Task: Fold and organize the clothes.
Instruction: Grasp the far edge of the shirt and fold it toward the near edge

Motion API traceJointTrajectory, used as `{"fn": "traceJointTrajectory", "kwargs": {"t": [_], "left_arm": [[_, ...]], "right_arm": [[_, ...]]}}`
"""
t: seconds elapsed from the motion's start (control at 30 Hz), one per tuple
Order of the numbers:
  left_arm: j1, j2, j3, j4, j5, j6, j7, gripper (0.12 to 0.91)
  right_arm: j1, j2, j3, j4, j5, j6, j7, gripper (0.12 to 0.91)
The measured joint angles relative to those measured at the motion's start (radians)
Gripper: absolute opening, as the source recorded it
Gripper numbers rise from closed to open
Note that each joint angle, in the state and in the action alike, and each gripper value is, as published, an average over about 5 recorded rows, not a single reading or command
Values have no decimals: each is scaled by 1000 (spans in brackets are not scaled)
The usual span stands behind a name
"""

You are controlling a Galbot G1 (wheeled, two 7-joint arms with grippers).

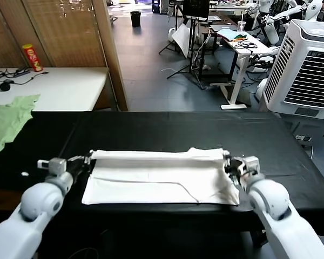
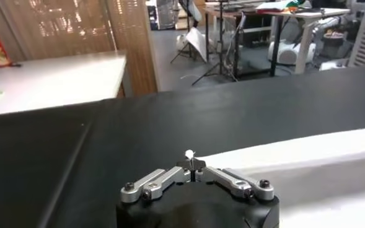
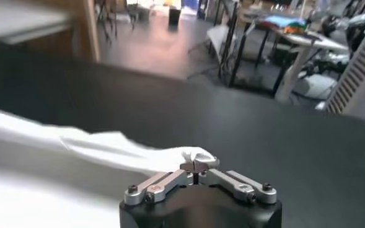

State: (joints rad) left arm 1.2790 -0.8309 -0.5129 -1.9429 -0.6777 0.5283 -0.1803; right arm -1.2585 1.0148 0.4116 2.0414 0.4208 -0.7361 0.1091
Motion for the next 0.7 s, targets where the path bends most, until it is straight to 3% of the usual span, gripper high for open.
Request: {"fn": "traceJointTrajectory", "kwargs": {"t": [0.37,0.47,0.6,0.7], "left_arm": [[182,-15,-76,-72,2,-14,-25,126],[211,-25,-79,-87,12,2,-39,126],[245,-42,-82,-116,25,32,-81,126],[264,-53,-88,-143,27,45,-115,169]], "right_arm": [[-63,7,23,24,-1,3,-2,137],[-73,4,36,34,6,8,-4,241],[-75,-2,58,52,28,21,-10,453],[-63,-2,75,60,52,36,-9,604]]}}
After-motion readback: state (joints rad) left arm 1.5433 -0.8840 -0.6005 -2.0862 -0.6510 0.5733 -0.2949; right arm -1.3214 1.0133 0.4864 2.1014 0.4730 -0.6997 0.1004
